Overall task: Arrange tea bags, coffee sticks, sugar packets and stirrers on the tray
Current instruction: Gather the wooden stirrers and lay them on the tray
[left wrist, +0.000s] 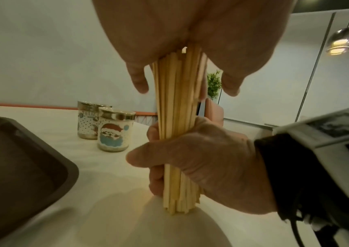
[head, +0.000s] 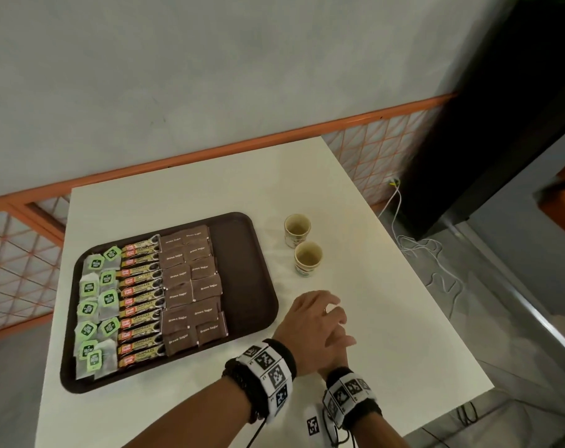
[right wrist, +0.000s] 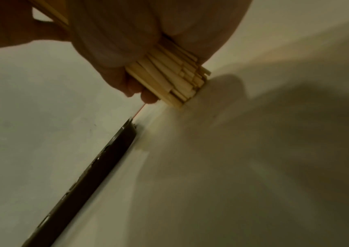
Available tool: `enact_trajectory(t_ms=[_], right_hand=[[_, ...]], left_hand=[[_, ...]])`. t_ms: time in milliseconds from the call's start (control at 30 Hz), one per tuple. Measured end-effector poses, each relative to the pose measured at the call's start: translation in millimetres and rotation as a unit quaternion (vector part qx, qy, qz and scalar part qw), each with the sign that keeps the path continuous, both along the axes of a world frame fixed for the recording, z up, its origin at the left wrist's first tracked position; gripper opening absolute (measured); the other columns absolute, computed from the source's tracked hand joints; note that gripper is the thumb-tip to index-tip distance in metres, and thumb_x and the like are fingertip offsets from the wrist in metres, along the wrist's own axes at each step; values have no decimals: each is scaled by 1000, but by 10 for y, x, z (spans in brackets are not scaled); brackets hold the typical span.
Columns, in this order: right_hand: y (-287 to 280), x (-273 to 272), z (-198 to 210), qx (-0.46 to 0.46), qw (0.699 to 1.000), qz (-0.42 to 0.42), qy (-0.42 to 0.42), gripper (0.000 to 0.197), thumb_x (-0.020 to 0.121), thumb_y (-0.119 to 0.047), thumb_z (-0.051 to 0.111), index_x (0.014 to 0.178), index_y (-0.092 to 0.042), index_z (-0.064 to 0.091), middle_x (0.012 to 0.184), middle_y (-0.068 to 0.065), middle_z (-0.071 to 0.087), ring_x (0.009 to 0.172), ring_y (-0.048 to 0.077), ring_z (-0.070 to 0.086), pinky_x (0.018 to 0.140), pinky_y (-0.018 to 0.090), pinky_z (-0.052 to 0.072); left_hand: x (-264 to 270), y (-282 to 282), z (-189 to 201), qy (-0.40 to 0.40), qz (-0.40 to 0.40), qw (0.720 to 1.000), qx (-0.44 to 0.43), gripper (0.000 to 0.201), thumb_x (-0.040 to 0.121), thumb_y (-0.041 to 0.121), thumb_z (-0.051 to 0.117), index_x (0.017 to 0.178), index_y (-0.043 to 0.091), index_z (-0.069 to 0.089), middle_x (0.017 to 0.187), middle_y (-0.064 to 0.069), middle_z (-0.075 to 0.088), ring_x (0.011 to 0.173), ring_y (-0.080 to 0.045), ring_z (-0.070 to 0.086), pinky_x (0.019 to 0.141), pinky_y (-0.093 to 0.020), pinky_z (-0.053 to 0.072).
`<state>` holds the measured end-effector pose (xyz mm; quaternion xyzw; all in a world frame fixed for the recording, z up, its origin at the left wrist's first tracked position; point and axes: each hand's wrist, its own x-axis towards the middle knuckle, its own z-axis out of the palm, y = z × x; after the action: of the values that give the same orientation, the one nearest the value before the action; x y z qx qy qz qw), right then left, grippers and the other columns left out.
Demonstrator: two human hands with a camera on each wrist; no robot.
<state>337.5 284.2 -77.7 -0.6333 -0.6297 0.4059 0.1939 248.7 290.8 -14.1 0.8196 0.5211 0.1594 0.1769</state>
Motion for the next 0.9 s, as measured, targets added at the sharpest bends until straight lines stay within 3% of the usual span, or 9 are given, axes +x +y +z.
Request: enact_trajectory(t_ms=[100,233,300,400,533,633,767,833,900], right_hand=[[20,23,-24,28,997,-55,48,21,91,2,60,85,-18,58,77,-5,52,72,10,47,71,25,44],[44,9,74,24,999,-15,15,33,90,2,63,78,-25,49,74,-15,43,78,16,45,61,13,37],[45,28,177,41,997,-20,57,28,88,3,65,81,-22,53,76,-13,50,73,14,48,62,16,43],[25,53,523,50,982,-44,174,18,84,2,69,76,-12,62,65,-4,60,58,5,52,54,22,46],[10,38,1269,60,946,2,318,31,79,-7,70,58,-25,56,52,6,58,45,31,52,45,34,45],[2,-62,1656,115,925,18,363,29,79,-8,73,63,-24,54,53,13,59,44,31,54,44,34,46],[-58,-224,1909,139,910,49,387,26,72,-29,83,67,-31,57,62,5,59,54,34,56,52,48,50],[-100,-310,1912,149,916,80,364,23,72,-29,81,69,-36,59,65,2,62,57,30,60,56,44,52],[-135,-377,1856,134,928,100,334,19,71,-28,80,69,-33,62,68,6,68,61,30,65,59,39,54]], left_hand=[[22,8,11,29,35,999,26,47,92,57,38,120,25,57,137,1,51,137,-20,37,117,-42,26],[-15,38,-1,136,5,991,-8,58,90,45,18,123,19,59,141,-3,51,142,-27,31,119,-44,22],[-50,31,125,70,19,997,-21,58,92,50,21,125,19,58,141,-2,51,143,-23,32,119,-45,22],[-194,-54,481,-197,110,974,-39,47,94,55,36,124,26,60,131,11,58,130,-8,46,111,-33,35],[-416,-280,811,-527,225,803,-166,46,92,58,41,124,31,60,116,11,70,115,-3,61,99,-28,47],[-534,-318,726,-636,274,669,-269,54,94,60,39,120,20,66,114,-3,73,117,-22,63,103,-47,46],[-575,-326,683,-737,223,431,-471,73,95,64,35,134,6,58,139,-17,56,135,-33,47,118,-51,29],[-588,-361,711,-772,170,379,-481,73,97,63,33,142,8,49,150,-17,43,143,-31,35,123,-47,16],[-622,-389,757,-786,145,359,-483,70,95,61,43,136,5,54,144,-15,50,139,-28,40,123,-39,18]])
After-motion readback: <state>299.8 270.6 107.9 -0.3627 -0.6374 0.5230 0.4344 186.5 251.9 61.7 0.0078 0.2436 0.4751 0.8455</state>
